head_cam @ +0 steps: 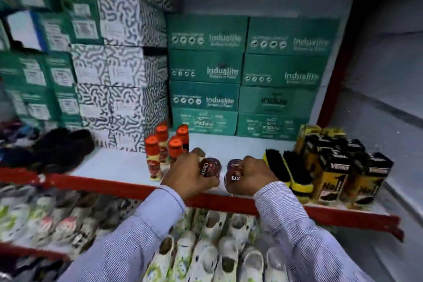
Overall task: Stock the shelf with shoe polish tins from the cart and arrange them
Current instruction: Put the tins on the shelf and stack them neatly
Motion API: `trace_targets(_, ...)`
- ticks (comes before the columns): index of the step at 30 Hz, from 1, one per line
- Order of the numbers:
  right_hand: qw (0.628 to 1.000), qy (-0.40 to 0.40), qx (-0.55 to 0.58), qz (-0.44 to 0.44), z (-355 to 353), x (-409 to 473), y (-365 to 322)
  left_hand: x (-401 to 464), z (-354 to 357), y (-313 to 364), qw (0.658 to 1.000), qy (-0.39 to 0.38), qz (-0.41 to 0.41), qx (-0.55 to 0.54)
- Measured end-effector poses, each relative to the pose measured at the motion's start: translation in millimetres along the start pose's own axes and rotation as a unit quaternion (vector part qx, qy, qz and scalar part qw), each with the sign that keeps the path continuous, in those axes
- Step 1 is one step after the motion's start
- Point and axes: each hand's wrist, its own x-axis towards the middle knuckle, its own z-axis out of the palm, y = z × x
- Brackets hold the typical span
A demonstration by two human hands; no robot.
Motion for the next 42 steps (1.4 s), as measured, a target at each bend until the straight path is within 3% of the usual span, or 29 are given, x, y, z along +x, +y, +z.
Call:
trace_targets(4, 0.999, -0.043, -0.021, 0.017, 0, 22, 10, 34, 31, -6, 0.999, -0.027, -0.025, 0.019)
trace_targets(11, 0.998, -0.049, -0.015, 0.021, 27, 51, 29, 45, 56, -15, 0.997, -0.051, -0.042, 0.039)
trace_targets(17, 0.998, -0.056, 0.005, 0.031, 39, 55, 42, 46, 54, -22, 0.996, -0.083, -0.002, 0.029)
trace_targets(22, 1.0, 0.0, -0.005, -0.029, 39, 68, 40, 67, 56, -17, 0.997, -0.033, 0.02, 0.059)
trace_targets(25, 0.999, -0.005, -0.008, -0.044, 49, 76, 36, 79, 64, -20, 0.996, -0.061, -0.007, 0.067)
trace_targets(29, 0.998, -0.017, -0.022, -0.049, 55, 82, 40, 89, 77, -30, 0.994, -0.082, -0.014, 0.068)
trace_targets(42, 0.998, -0.009, -0.045, -0.042, 59, 89, 45, 106, 90, -39, 0.997, -0.052, 0.026, 0.043)
